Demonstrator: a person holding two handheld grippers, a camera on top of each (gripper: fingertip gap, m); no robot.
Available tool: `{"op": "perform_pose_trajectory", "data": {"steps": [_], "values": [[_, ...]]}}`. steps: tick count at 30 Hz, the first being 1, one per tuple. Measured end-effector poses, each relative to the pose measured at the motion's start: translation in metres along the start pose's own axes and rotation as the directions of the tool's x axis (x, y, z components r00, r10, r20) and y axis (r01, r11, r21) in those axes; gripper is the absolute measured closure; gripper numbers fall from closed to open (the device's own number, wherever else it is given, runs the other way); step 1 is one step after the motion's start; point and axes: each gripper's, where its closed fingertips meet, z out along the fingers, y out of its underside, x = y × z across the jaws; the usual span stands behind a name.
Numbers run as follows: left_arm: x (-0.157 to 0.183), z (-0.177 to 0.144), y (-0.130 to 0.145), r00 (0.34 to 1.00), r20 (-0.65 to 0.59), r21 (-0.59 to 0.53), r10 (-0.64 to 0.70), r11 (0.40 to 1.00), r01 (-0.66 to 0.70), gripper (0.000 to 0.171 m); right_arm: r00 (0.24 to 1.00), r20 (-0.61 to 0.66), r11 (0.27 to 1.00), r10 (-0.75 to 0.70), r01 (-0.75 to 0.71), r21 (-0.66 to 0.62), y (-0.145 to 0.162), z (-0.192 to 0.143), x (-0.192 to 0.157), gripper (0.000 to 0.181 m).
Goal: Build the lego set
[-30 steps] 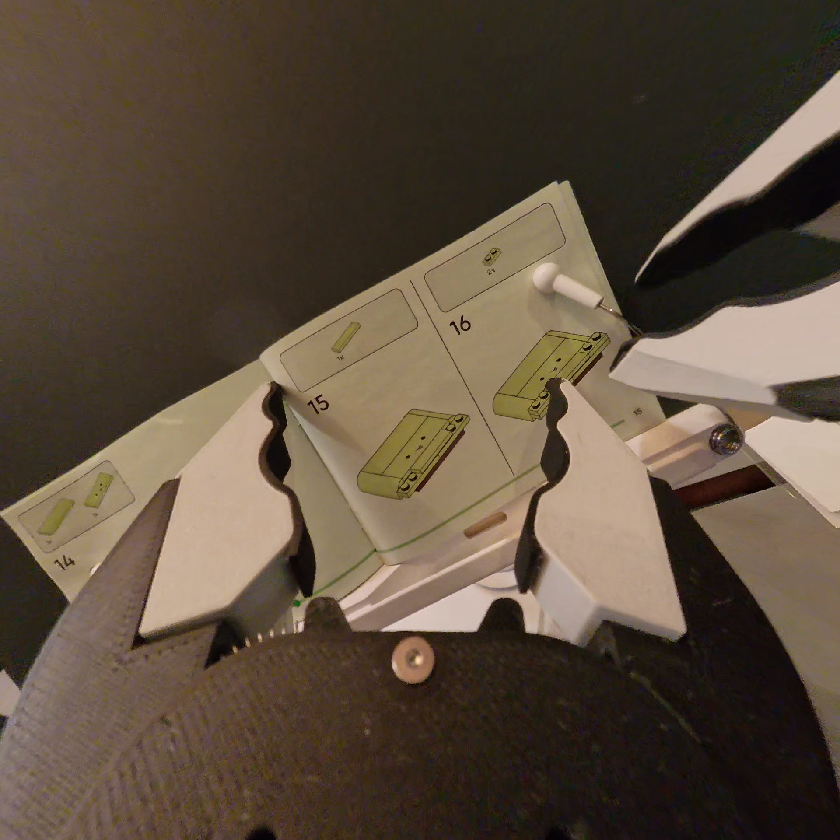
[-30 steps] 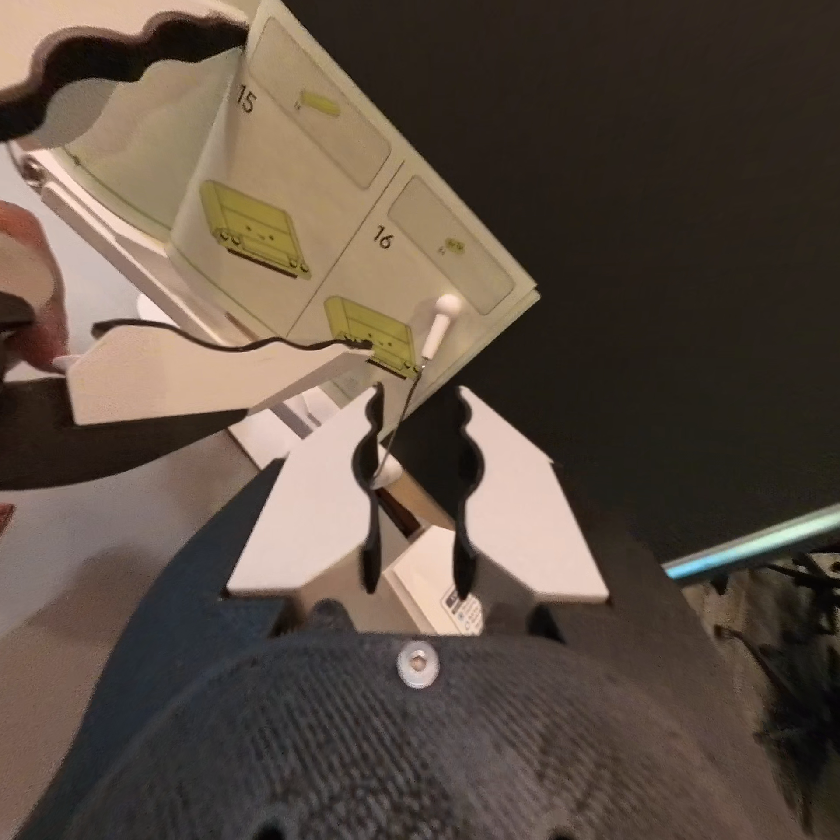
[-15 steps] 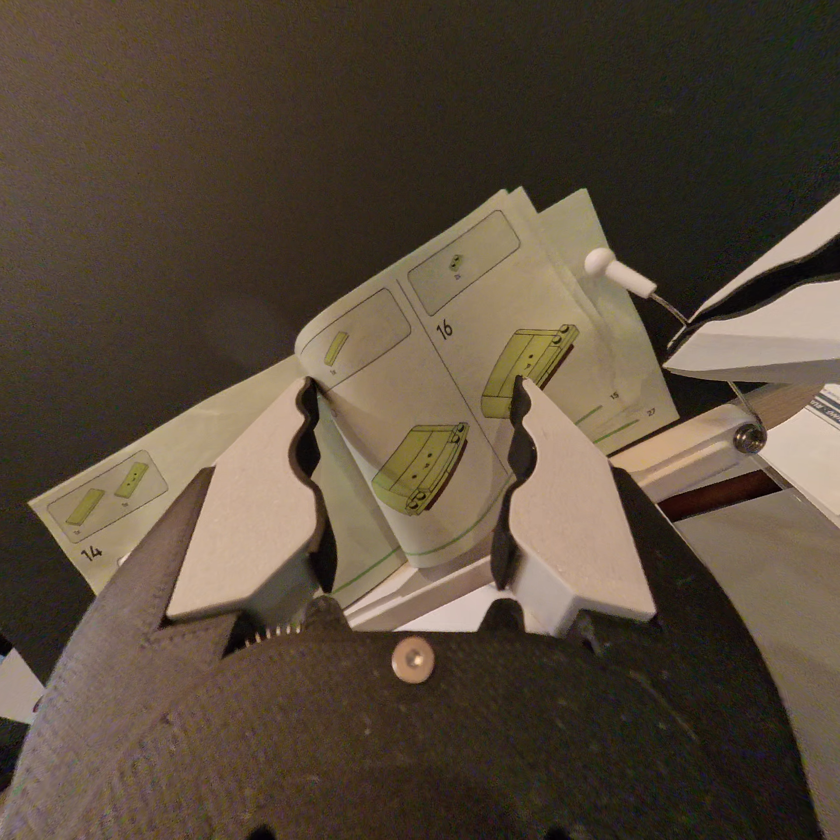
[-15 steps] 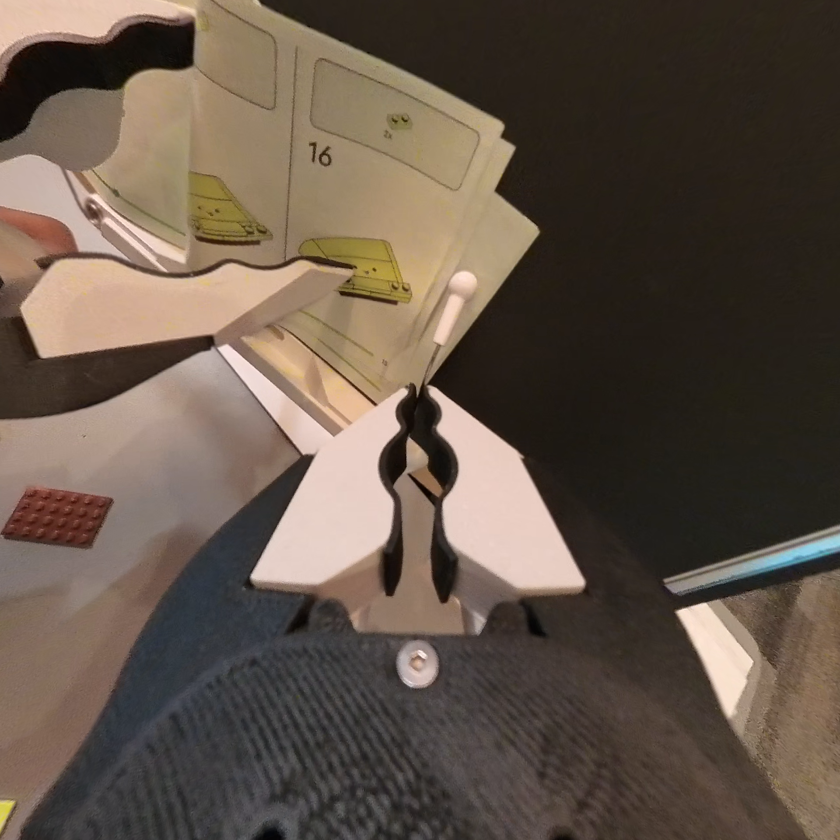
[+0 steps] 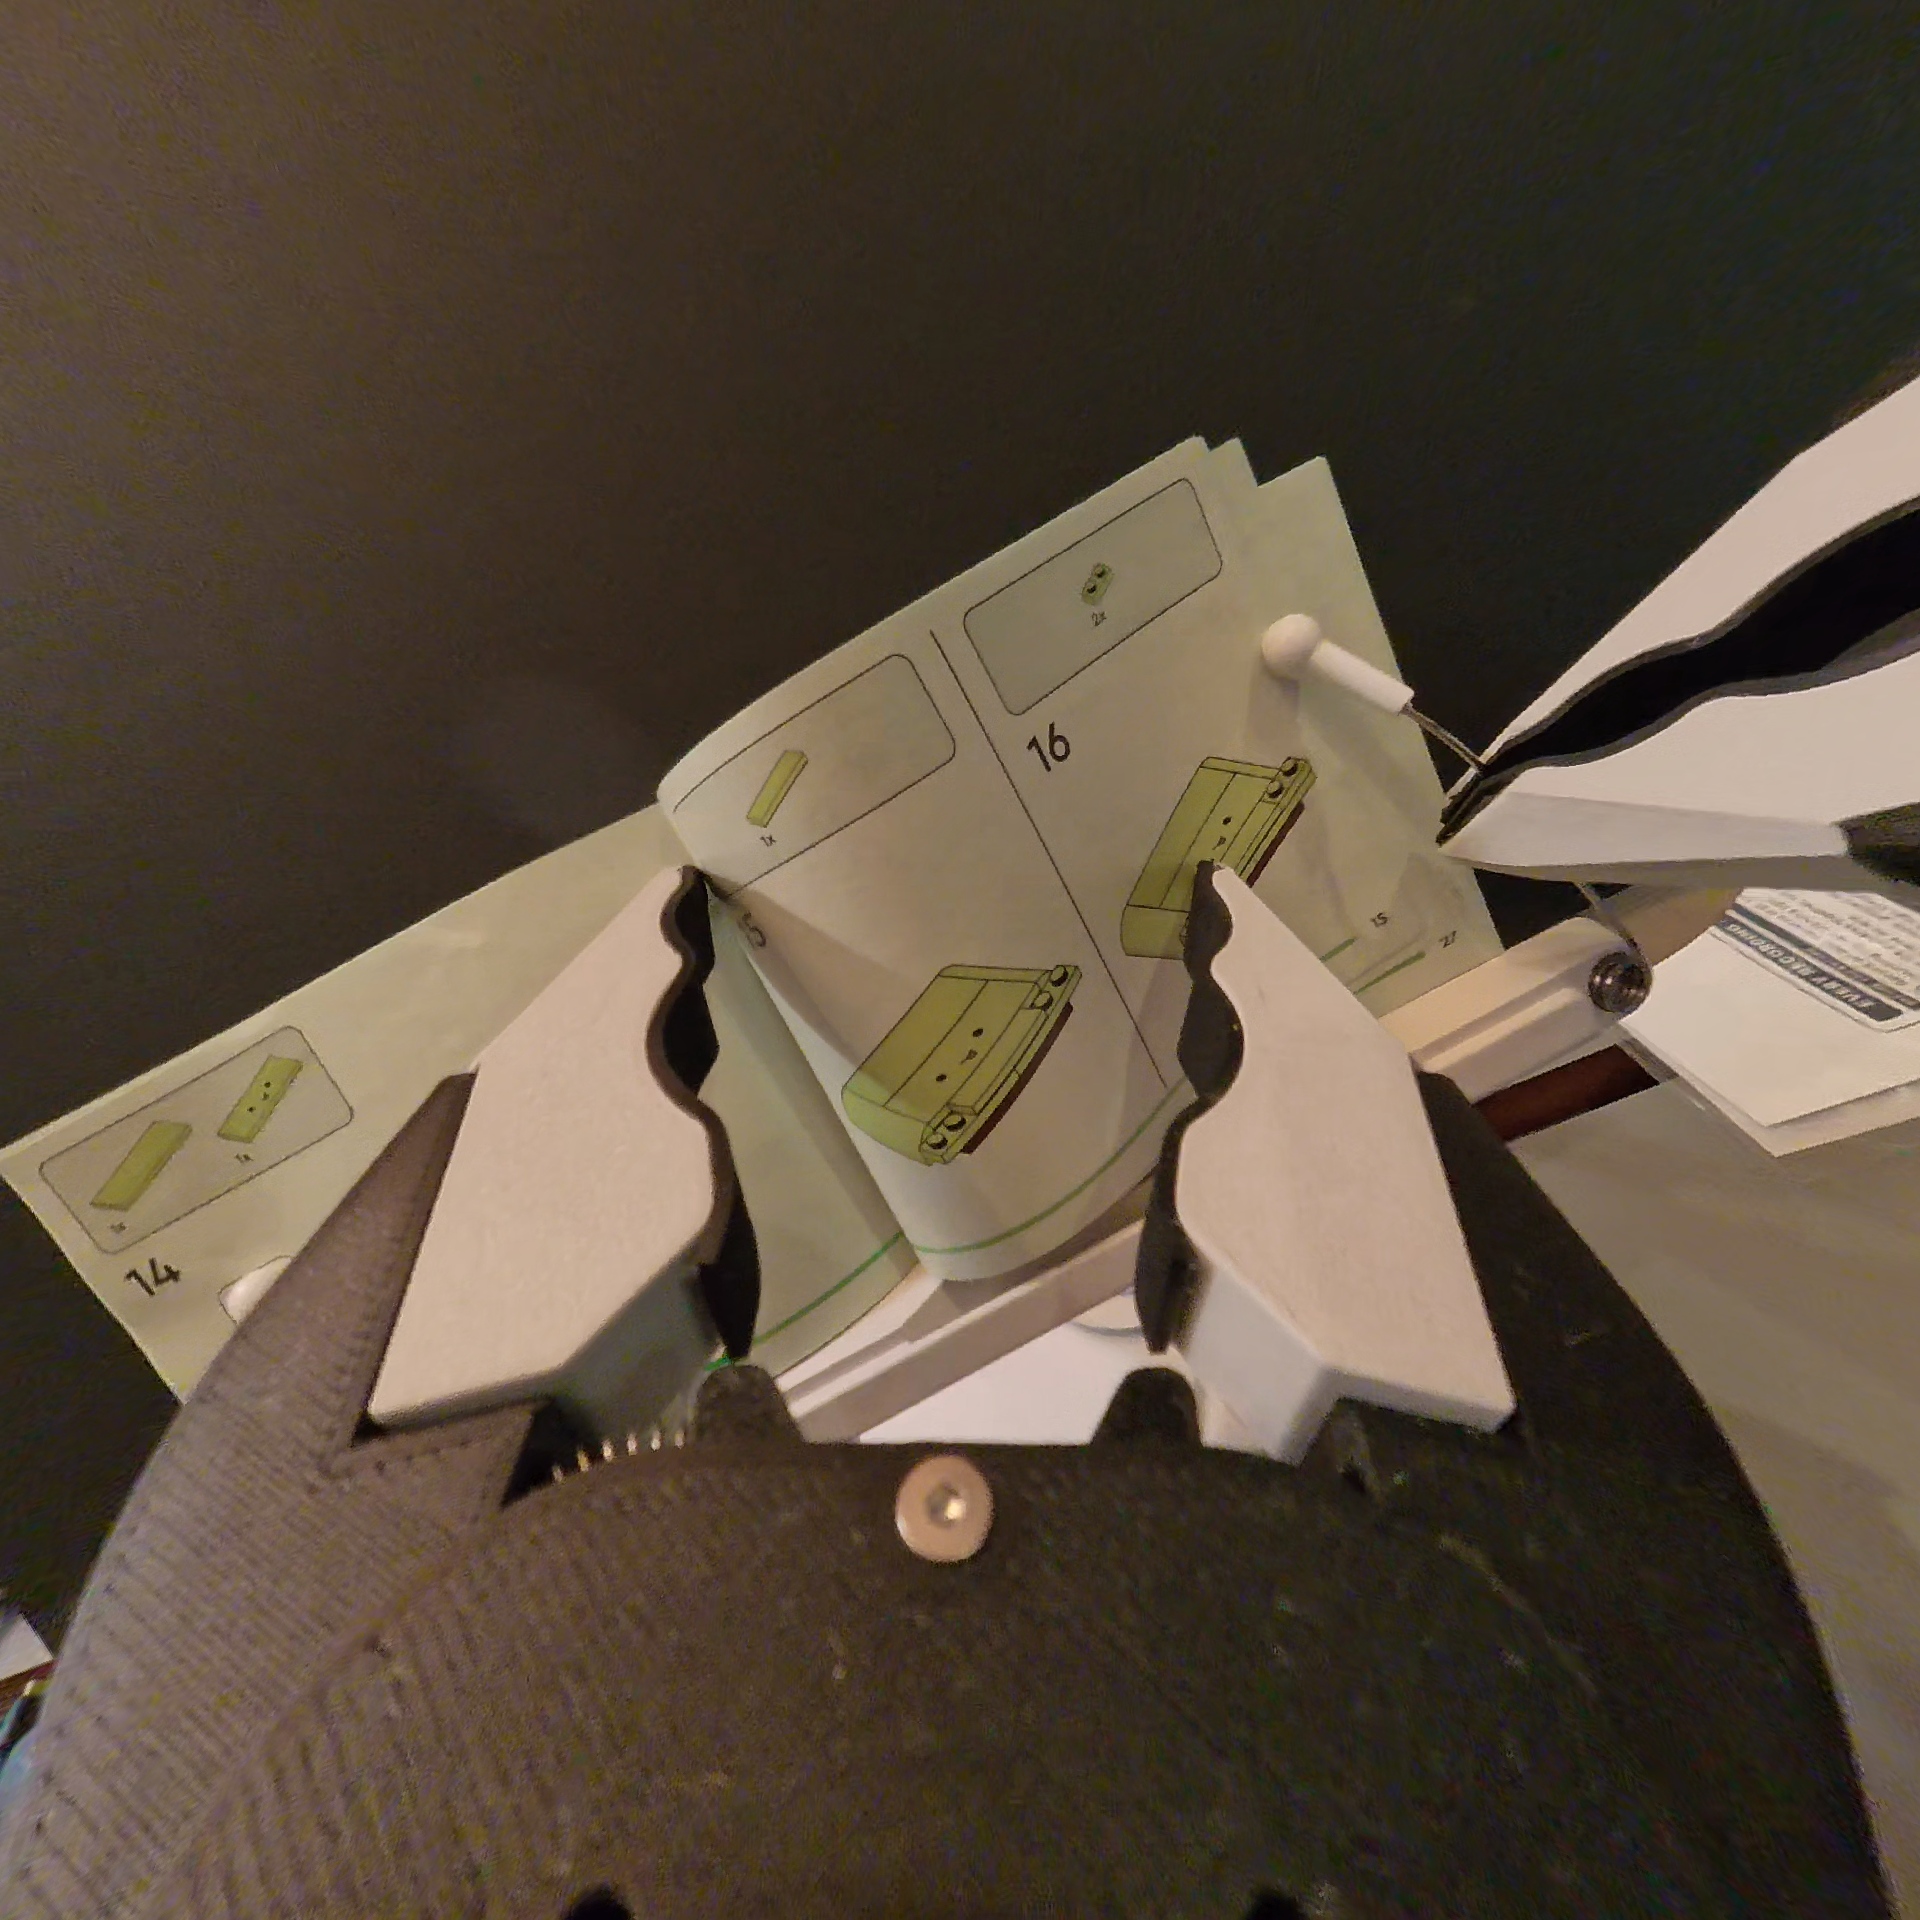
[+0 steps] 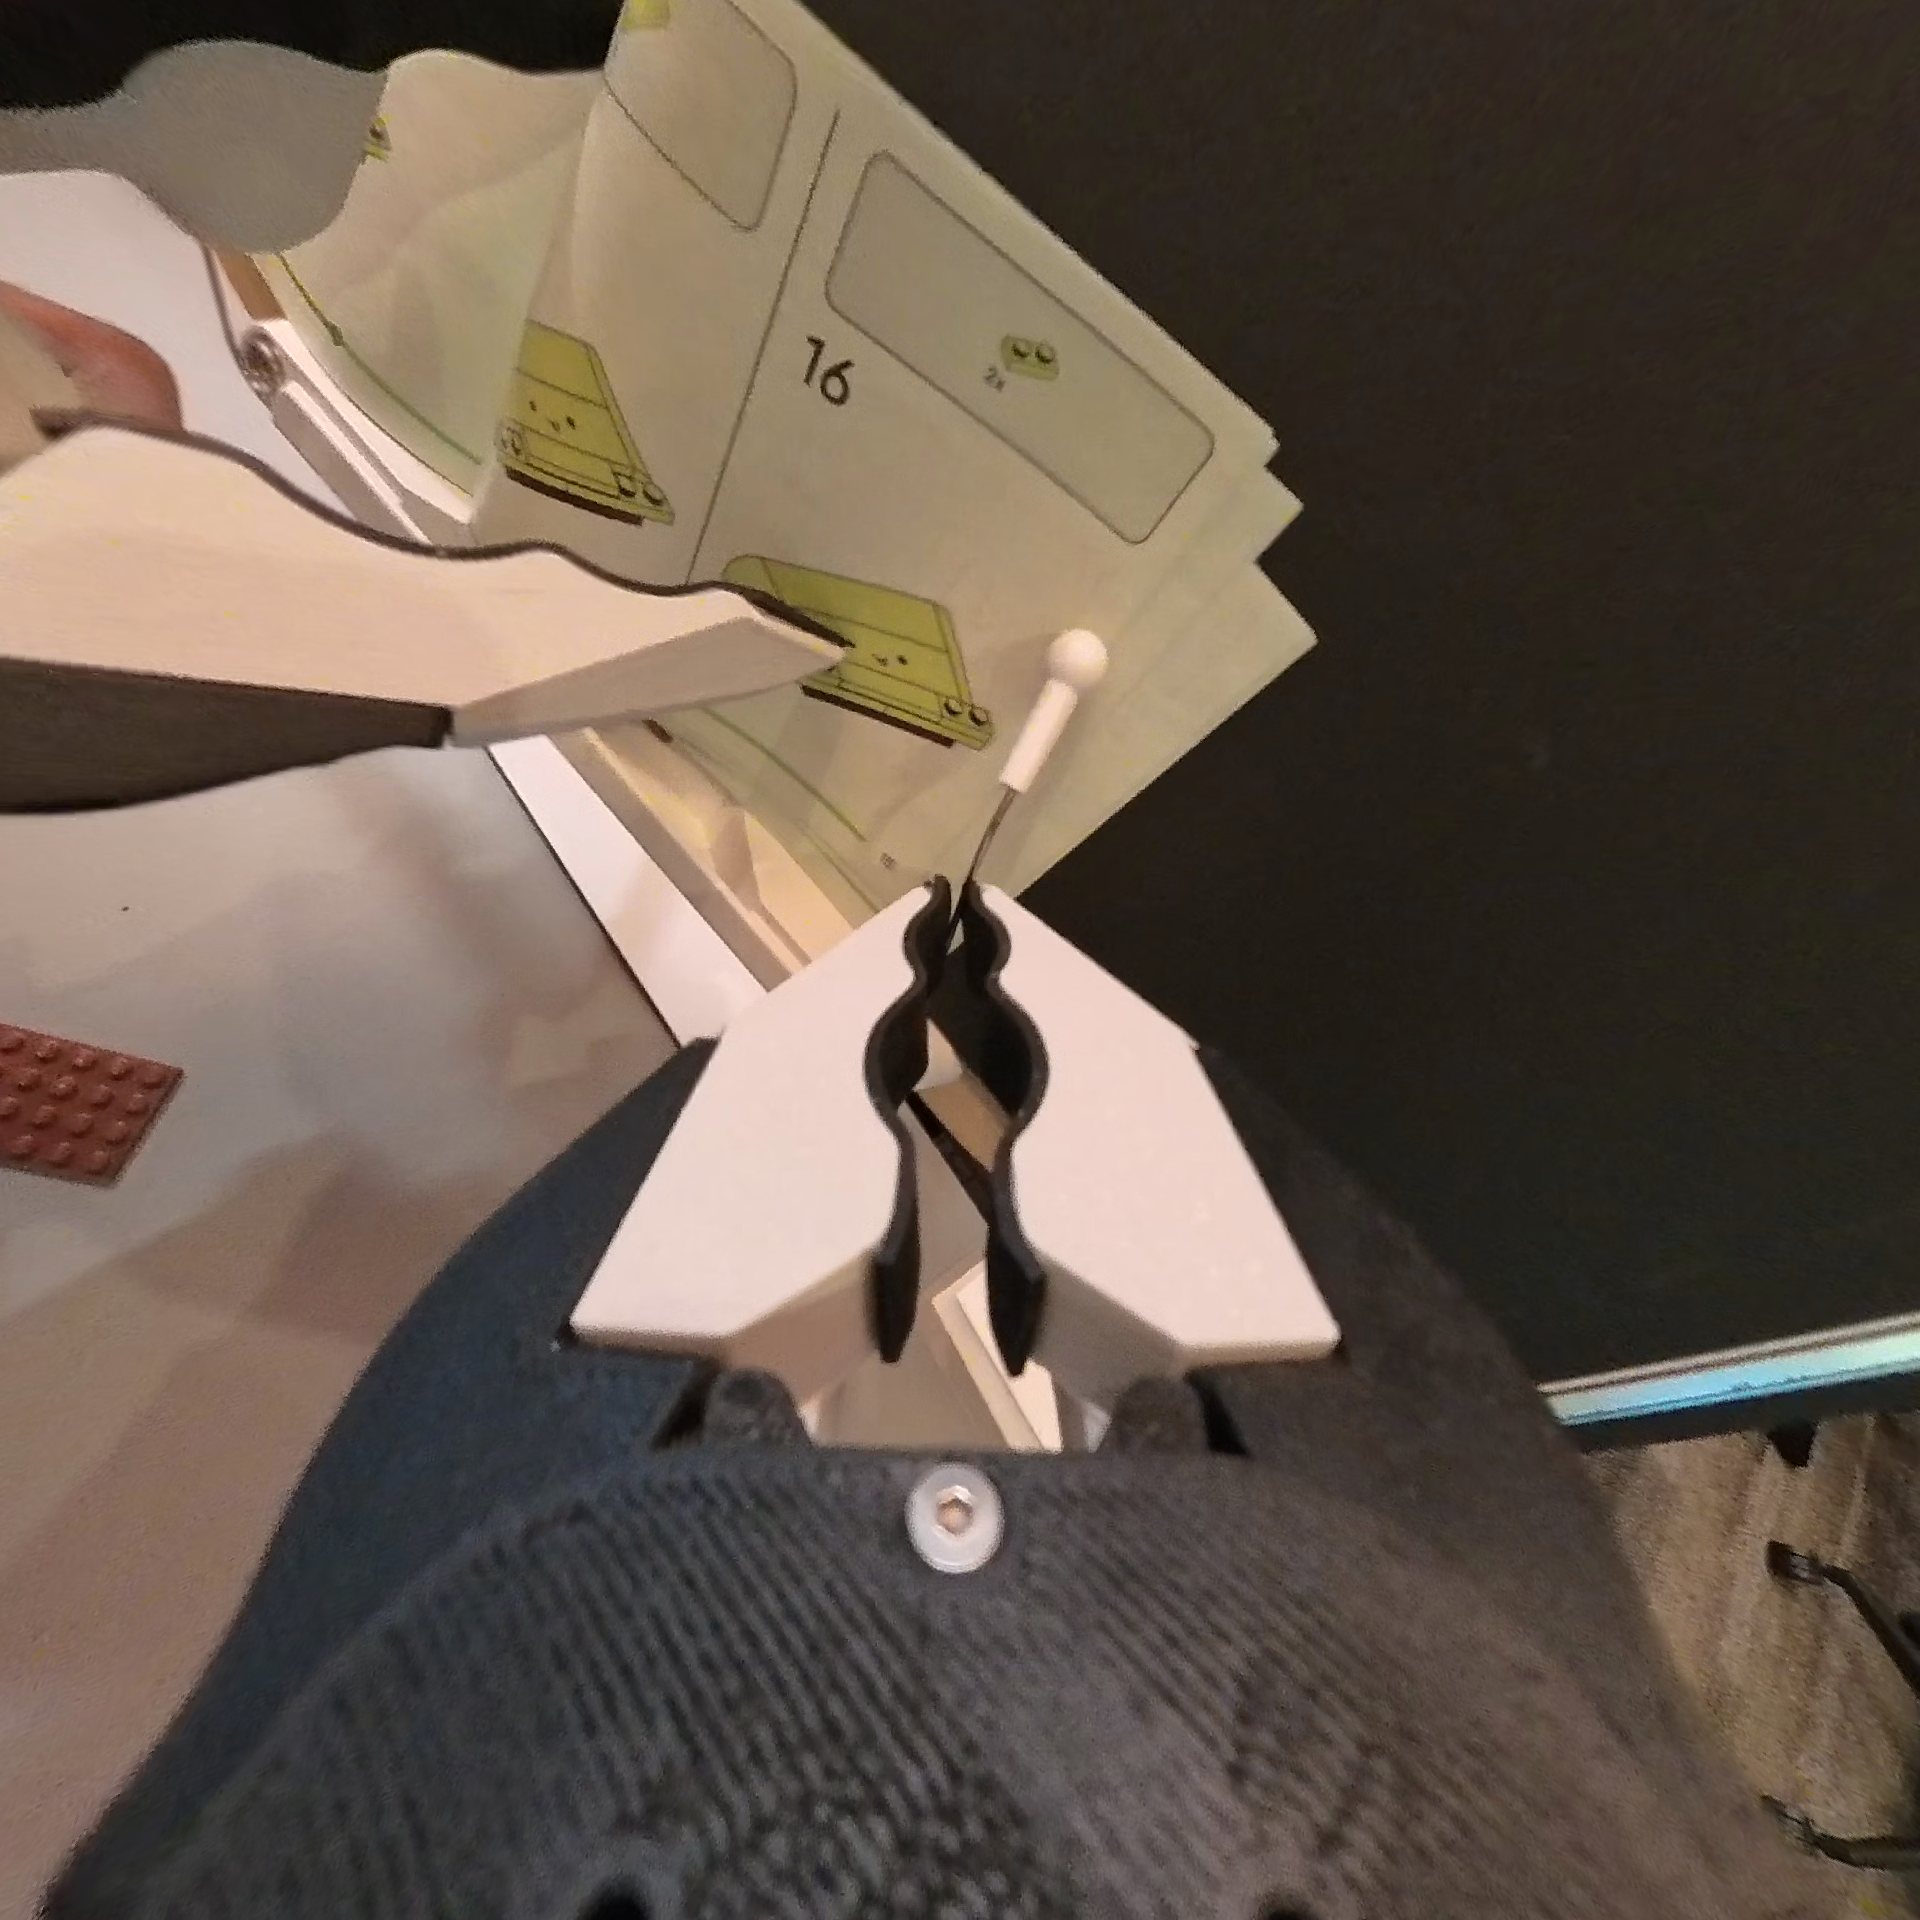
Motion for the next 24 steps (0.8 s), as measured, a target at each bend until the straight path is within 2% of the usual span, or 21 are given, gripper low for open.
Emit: {"op": "perform_pose_trajectory", "data": {"steps": [7, 13, 16, 20, 24], "values": [[-0.011, -0.005, 0.003, 1.0, 0.002, -0.001, -0.004, 1.0, 0.004, 0.103, 1.0, 0.002, 1.0, 0.011, -0.011, 0.004, 0.0, 0.002, 0.001, 0.181], [-0.012, -0.014, 0.0, 0.998, -0.043, 0.021, -0.048, 0.999, 0.049, 0.102, 1.0, -0.008, 1.0, -0.026, 0.026, 0.003, 0.0, 0.001, 0.0, 0.181], [-0.009, -0.021, -0.003, 0.994, -0.089, 0.048, -0.058, 0.997, 0.063, 0.095, 0.999, -0.008, 0.999, -0.046, 0.046, 0.008, -0.001, 0.0, -0.002, 0.181], [-0.016, -0.029, 0.0, 0.994, -0.086, 0.044, -0.072, 0.996, 0.076, 0.098, 0.999, 0.008, 0.998, -0.051, 0.051, 0.032, -0.002, 0.0, -0.004, 0.181], [-0.029, -0.037, 0.008, 0.993, -0.073, 0.042, -0.098, 0.994, 0.102, 0.101, 0.989, 0.033, 0.986, -0.147, 0.144, 0.083, -0.005, 0.0, -0.011, 0.181]]}}
